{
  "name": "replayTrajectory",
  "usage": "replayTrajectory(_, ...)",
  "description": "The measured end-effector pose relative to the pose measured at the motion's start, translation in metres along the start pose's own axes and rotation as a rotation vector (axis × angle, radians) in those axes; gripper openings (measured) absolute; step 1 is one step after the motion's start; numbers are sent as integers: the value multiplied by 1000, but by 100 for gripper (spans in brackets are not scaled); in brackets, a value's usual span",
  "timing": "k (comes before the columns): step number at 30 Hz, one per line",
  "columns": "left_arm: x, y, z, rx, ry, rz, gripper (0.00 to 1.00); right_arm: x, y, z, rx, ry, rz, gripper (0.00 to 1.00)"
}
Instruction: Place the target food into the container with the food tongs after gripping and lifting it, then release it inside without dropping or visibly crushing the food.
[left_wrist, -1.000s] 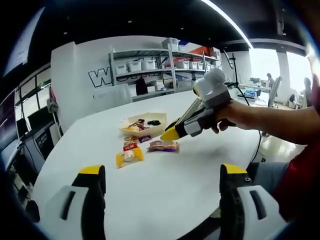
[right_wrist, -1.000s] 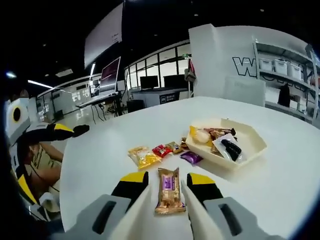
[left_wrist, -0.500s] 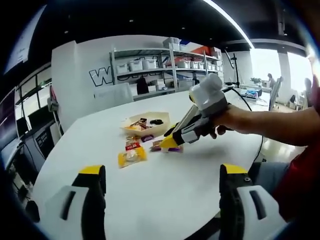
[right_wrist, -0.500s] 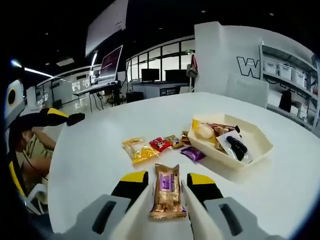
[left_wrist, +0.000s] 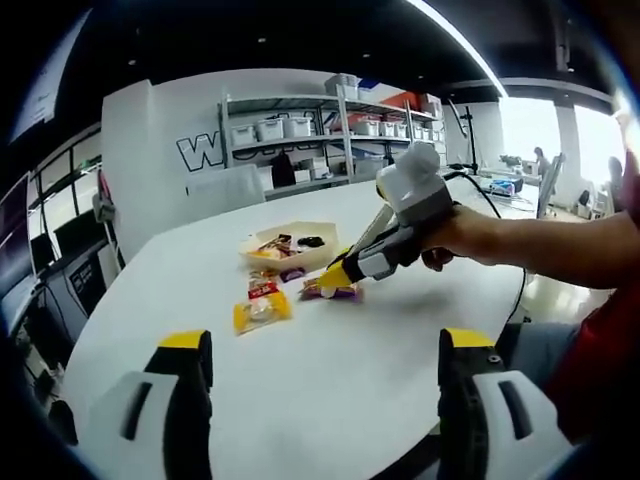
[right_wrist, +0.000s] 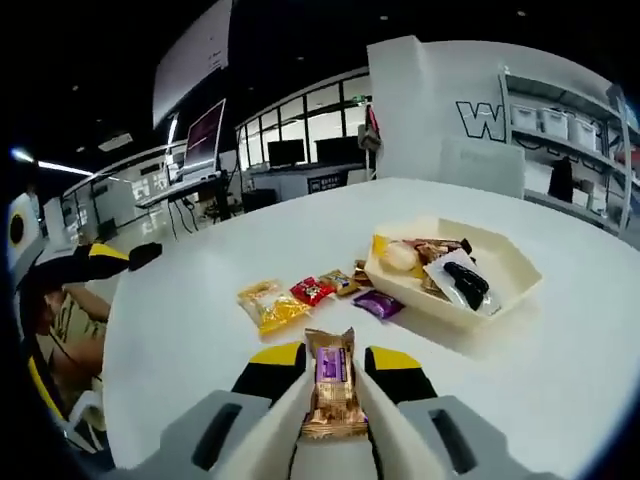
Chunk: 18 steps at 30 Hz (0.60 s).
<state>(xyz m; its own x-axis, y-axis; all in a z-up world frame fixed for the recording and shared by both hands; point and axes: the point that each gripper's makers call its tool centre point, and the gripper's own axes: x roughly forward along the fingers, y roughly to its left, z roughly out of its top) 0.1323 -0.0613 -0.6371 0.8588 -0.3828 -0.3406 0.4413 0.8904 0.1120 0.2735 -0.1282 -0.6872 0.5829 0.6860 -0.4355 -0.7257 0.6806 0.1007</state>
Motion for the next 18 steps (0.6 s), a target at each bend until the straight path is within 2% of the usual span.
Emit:
replayTrajectory(6,0,-1,0,3,1,-2,91,0,6,1,-5,-4,28,19)
replayTrajectory(18,0,-3,2,1,-6,-3,91,-17,-2,28,2,-56,22,19)
